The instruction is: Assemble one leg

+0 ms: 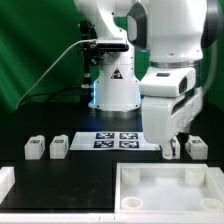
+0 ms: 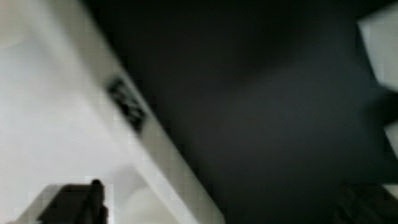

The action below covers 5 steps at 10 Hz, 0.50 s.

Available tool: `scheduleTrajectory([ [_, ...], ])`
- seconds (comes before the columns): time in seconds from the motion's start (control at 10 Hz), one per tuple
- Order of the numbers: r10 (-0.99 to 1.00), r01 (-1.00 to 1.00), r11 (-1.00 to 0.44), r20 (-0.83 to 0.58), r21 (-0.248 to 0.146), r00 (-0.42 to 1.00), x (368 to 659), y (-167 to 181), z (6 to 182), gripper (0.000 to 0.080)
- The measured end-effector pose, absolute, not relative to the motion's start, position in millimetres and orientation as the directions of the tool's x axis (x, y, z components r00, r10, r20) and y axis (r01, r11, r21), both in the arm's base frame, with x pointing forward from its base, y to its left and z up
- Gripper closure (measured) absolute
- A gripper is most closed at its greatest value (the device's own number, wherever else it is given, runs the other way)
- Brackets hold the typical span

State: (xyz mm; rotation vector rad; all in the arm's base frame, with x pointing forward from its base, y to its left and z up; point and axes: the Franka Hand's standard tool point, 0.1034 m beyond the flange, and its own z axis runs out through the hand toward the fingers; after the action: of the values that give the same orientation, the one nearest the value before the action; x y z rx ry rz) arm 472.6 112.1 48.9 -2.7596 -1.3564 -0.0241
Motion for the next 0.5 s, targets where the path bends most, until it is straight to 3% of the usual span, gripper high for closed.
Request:
scheduleTrajectory([
  [0.2,0.609,0.612,-0.788,0.052,-0.067,0.791,466.7,138.2,48.8,0.015],
  [0.5,0.394,0.396,-0.913,0.036,-0.095,0.918,466.1,139.2,48.4,0.015],
])
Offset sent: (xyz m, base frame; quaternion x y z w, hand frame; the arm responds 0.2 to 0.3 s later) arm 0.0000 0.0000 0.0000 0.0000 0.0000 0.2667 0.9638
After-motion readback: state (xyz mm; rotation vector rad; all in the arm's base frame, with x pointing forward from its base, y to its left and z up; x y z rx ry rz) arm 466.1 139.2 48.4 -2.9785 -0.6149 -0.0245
